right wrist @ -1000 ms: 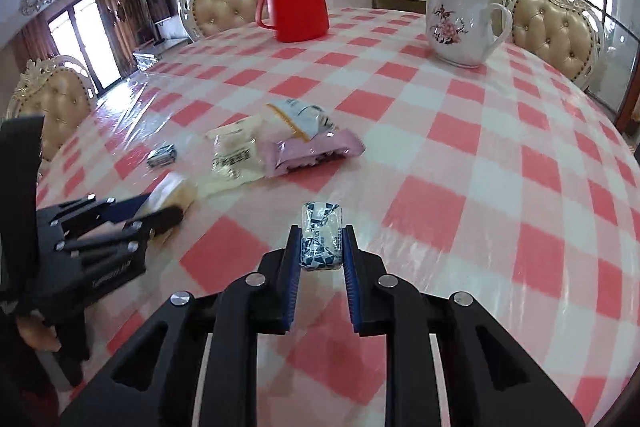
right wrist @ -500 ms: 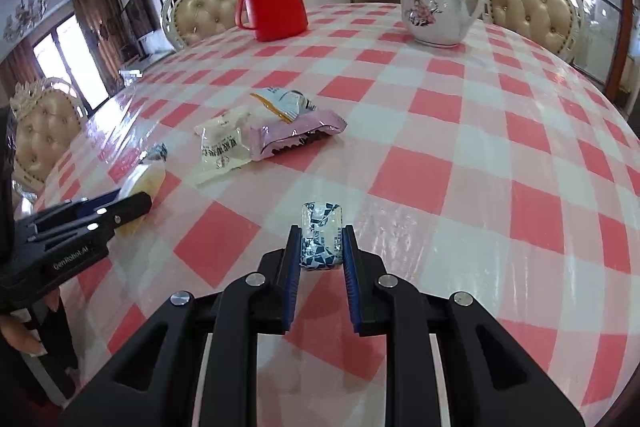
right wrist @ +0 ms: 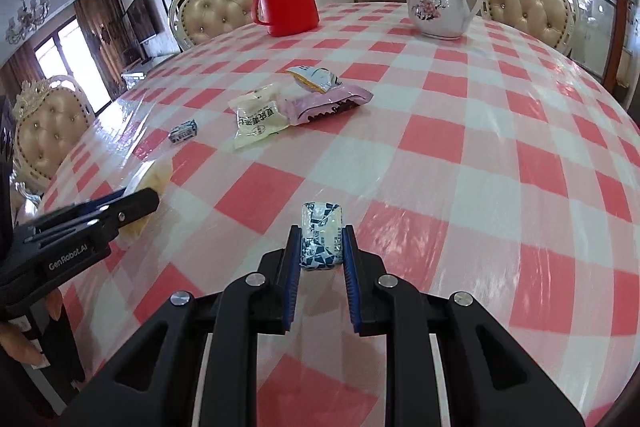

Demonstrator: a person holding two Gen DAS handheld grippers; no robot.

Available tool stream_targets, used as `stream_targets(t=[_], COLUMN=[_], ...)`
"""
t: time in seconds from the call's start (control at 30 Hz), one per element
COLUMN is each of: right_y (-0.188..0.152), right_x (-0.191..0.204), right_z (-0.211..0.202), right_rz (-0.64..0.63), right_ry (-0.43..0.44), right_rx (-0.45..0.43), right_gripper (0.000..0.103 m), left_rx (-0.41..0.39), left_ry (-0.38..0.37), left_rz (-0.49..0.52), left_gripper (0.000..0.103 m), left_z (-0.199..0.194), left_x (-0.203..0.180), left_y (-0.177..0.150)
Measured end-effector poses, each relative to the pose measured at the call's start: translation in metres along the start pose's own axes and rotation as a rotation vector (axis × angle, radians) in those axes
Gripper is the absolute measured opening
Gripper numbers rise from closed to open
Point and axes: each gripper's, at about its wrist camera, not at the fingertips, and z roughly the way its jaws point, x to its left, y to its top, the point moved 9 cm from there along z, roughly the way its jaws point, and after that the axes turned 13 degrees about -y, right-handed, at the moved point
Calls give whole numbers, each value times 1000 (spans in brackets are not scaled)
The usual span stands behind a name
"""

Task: Organize snacks
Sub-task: 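Carry the blue-and-white box and clear cake pack into the clear box while opening both tools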

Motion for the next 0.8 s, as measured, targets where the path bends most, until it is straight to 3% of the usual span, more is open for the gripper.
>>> stream_targets(t=[0.5,0.8], right_y=[-36,-65], right_x=[38,66], right_z=[-39,-70], right_rz=[80,72], right_ry=[176,249], right_rx=[40,37], right_gripper=[21,21], left_rx=[-76,-117], left_ry=[19,-16], left_rz=[-29,-85], left_gripper=[36,36], left_z=[-42,-69], left_x=[-1,0], left_y=[-30,-60])
